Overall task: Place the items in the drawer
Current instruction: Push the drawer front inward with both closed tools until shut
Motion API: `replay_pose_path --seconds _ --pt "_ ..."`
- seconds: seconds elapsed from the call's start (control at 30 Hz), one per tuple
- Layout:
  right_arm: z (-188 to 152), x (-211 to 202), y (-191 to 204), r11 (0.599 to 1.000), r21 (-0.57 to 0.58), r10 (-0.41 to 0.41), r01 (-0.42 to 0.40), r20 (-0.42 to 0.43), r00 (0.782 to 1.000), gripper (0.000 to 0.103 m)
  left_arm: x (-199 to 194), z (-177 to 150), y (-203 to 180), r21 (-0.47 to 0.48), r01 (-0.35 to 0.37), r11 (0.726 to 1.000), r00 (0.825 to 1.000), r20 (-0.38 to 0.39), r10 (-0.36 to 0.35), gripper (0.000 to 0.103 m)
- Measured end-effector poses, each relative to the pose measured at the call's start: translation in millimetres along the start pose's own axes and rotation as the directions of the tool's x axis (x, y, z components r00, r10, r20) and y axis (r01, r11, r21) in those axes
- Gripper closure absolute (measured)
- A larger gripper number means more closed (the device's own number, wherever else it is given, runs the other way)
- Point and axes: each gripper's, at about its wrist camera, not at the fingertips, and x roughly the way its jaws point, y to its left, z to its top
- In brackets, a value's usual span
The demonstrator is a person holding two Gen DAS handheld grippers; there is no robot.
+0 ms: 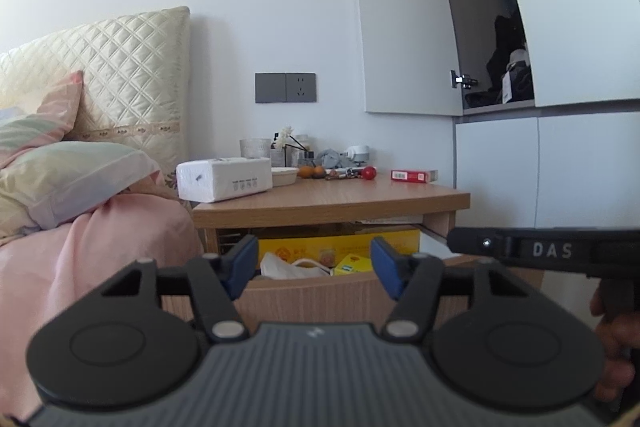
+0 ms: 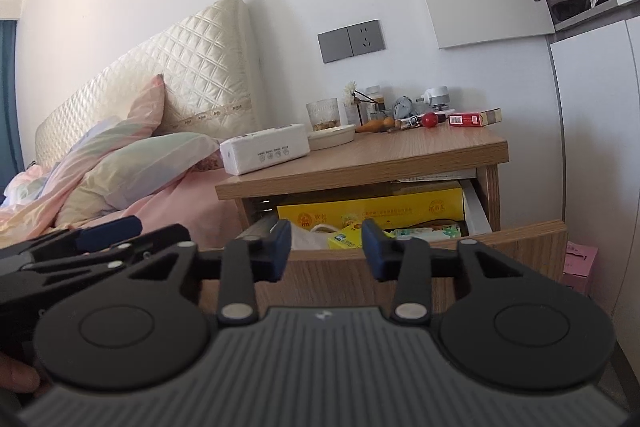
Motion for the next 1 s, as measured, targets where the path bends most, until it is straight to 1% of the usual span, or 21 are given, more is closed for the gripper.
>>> replay_pose_path --seconds 0.03,0.1,0.13,0.17,0.3,0.37,0.47,0.67,0.93,1.0 --pt "0 -1 0 1.000 0.001 -0.002 0.002 0.002 1.000 0.070 0 0 0 0.000 0.000 1.000 1.000 -0.001 0.000 0.048" --pt "0 -1 0 1.000 -0.002 -0.003 0.003 0.002 1.000 0.072 0 0 0 -0.001 0.001 1.000 1.000 -0.003 -0.001 0.053" --pt "0 -2 0 1.000 -0.004 -0.004 0.004 0.001 1.000 0.074 0 0 0 -0.001 0.004 1.000 1.000 -0.004 -0.004 0.058" --pt "0 -2 1 1.000 -0.005 -0.005 0.005 0.000 1.000 0.077 0 0 0 -0.002 0.009 1.000 1.000 -0.005 -0.009 0.060" --pt "2 -6 -1 1.000 0.006 -0.018 0.018 0.028 0.999 0.080 0 -1 0 -0.012 0.009 1.000 1.000 -0.015 -0.009 0.069" --pt "2 -6 -2 1.000 0.007 -0.024 0.024 0.027 0.999 0.083 2 -2 1 -0.020 0.005 1.000 1.000 -0.023 -0.006 0.073" --pt "2 -6 0 0.999 -0.006 -0.035 0.035 0.022 0.999 0.083 5 -3 2 -0.035 -0.003 0.999 0.999 -0.045 0.002 0.082" --pt "0 -5 0 0.999 -0.015 -0.037 0.037 0.014 0.999 0.083 15 -7 2 -0.054 -0.029 0.998 0.996 -0.090 0.024 0.083" --pt "-9 2 10 0.995 -0.073 -0.066 0.064 -0.027 0.997 0.083 28 -11 0 -0.071 -0.061 0.996 0.987 -0.150 0.050 0.091" --pt "-10 2 11 0.994 -0.082 -0.069 0.067 -0.027 0.997 0.086 31 -12 -1 -0.066 -0.072 0.995 0.985 -0.162 0.060 0.091"
